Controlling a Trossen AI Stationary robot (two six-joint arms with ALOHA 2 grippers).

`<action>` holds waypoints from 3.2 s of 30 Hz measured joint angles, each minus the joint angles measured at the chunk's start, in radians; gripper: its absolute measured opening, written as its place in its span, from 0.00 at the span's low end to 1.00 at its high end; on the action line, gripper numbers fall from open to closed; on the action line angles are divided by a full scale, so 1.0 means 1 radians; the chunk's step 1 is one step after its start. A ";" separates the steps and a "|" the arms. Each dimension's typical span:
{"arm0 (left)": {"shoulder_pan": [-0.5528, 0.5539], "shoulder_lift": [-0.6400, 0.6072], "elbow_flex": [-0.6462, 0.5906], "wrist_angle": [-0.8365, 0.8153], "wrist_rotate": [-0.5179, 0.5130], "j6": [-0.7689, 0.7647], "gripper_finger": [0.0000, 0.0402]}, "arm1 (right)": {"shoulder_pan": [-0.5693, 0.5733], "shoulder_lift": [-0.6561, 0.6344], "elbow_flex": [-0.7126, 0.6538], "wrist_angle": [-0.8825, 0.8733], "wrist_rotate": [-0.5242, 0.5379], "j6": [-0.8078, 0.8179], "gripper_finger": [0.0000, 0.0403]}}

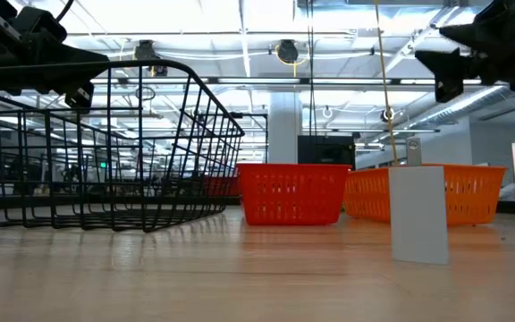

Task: Pick and place items into bin
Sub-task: Put the top card reader box into the orange basket

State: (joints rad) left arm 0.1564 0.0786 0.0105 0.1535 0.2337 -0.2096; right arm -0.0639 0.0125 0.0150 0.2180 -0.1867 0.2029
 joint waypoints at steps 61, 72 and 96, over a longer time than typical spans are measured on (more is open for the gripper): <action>-0.013 0.000 0.000 0.305 0.162 -0.347 0.08 | 0.400 1.284 0.587 0.512 0.549 -0.010 0.12; -0.165 0.000 0.000 0.320 0.105 -0.325 0.08 | 0.503 1.590 0.876 0.511 0.552 -0.027 0.00; -0.686 0.496 0.465 0.040 -0.395 -0.065 0.08 | 0.557 1.769 1.069 0.474 0.607 -0.036 0.00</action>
State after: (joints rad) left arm -0.5296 0.5744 0.4752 0.1934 -0.1617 -0.2748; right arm 0.4933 1.7817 1.0836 0.6921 0.4199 0.1673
